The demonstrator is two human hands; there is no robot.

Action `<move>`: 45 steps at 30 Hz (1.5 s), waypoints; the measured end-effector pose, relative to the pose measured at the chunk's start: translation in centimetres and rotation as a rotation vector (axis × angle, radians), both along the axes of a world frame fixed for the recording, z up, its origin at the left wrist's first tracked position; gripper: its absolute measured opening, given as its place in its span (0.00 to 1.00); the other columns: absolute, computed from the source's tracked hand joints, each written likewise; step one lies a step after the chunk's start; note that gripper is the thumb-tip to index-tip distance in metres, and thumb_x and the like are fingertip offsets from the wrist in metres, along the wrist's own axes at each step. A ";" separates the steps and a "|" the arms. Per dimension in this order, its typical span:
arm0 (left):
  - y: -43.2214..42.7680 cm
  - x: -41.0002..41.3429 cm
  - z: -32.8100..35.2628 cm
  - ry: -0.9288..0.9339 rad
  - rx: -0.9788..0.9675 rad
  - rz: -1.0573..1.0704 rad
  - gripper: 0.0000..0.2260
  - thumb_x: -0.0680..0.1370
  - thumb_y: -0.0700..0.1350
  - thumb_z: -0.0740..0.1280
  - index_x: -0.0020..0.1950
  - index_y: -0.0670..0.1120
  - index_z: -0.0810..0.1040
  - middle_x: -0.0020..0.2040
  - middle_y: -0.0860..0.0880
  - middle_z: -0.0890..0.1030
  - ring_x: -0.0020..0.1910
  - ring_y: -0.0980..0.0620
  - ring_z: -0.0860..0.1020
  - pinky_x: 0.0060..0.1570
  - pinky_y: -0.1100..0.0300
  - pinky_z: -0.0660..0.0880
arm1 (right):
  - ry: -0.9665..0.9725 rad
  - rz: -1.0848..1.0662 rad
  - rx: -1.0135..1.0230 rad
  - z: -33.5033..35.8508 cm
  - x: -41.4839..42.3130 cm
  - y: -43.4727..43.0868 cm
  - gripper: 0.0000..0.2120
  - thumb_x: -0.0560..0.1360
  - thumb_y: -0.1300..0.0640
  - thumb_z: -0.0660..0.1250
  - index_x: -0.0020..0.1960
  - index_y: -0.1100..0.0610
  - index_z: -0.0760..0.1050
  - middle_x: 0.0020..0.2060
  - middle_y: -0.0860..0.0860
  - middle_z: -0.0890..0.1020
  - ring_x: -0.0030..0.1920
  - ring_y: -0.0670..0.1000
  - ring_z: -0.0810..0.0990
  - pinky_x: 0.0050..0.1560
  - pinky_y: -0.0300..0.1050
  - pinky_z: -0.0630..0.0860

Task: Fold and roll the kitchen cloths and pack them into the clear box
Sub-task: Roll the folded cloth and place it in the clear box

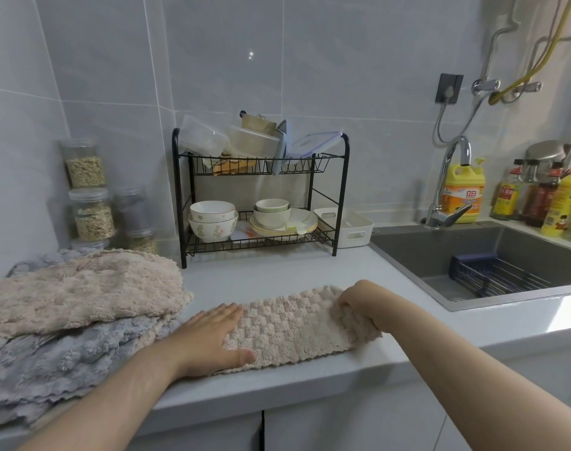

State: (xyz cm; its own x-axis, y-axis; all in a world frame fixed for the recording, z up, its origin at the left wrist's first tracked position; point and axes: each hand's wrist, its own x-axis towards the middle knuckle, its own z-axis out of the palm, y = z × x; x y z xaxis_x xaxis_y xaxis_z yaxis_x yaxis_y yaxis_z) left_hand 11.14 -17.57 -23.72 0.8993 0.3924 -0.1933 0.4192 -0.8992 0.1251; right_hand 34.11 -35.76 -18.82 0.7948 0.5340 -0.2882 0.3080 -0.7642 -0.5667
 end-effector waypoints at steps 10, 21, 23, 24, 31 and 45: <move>-2.6 2.7 3.5 -0.010 0.114 -0.015 0.38 0.76 0.67 0.58 0.79 0.49 0.51 0.79 0.47 0.49 0.78 0.47 0.48 0.74 0.49 0.50 | 0.248 -0.093 0.470 -2.2 1.9 -2.9 0.20 0.74 0.64 0.67 0.63 0.53 0.66 0.42 0.61 0.81 0.38 0.57 0.76 0.39 0.50 0.72; -5.4 9.5 3.3 0.071 -0.104 -0.026 0.45 0.68 0.69 0.68 0.78 0.50 0.56 0.73 0.48 0.63 0.70 0.47 0.66 0.69 0.52 0.65 | 0.180 -0.170 0.578 -0.7 2.7 -4.3 0.19 0.73 0.68 0.68 0.61 0.55 0.71 0.43 0.64 0.81 0.39 0.61 0.81 0.46 0.56 0.79; -6.0 10.3 3.5 0.085 -0.092 -0.033 0.44 0.69 0.69 0.68 0.77 0.49 0.58 0.72 0.47 0.63 0.70 0.46 0.67 0.68 0.52 0.66 | 0.205 -0.199 0.612 0.1 2.8 -4.5 0.19 0.72 0.68 0.68 0.61 0.56 0.72 0.46 0.65 0.81 0.47 0.67 0.83 0.52 0.65 0.79; -6.4 10.6 3.5 0.067 -0.089 -0.033 0.43 0.69 0.69 0.68 0.76 0.48 0.60 0.71 0.46 0.65 0.68 0.46 0.68 0.67 0.53 0.67 | 0.215 -0.214 0.629 0.4 3.0 -4.6 0.20 0.72 0.68 0.68 0.62 0.57 0.72 0.48 0.65 0.80 0.50 0.68 0.82 0.52 0.69 0.78; -3.4 7.3 2.8 -0.438 -0.090 0.142 0.26 0.77 0.61 0.61 0.72 0.51 0.67 0.64 0.50 0.71 0.65 0.50 0.68 0.64 0.54 0.68 | 0.032 -0.168 0.566 3.8 3.2 -5.1 0.23 0.73 0.65 0.68 0.67 0.56 0.70 0.51 0.55 0.77 0.44 0.56 0.81 0.45 0.54 0.82; 2.5 1.7 -2.1 -0.538 -0.010 0.319 0.14 0.76 0.38 0.56 0.58 0.43 0.76 0.59 0.45 0.76 0.60 0.45 0.70 0.60 0.53 0.69 | -0.507 0.304 0.051 2.2 -7.0 6.9 0.05 0.76 0.59 0.63 0.48 0.60 0.75 0.43 0.53 0.79 0.47 0.57 0.78 0.40 0.40 0.68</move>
State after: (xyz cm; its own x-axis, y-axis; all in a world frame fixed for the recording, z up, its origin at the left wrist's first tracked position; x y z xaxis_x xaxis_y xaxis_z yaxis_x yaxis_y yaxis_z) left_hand 12.87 -15.10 -25.83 0.7108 0.6579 0.2488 0.5427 -0.7380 0.4010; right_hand 27.08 -28.89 -16.60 0.6358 0.7626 0.1196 0.7507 -0.5748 -0.3257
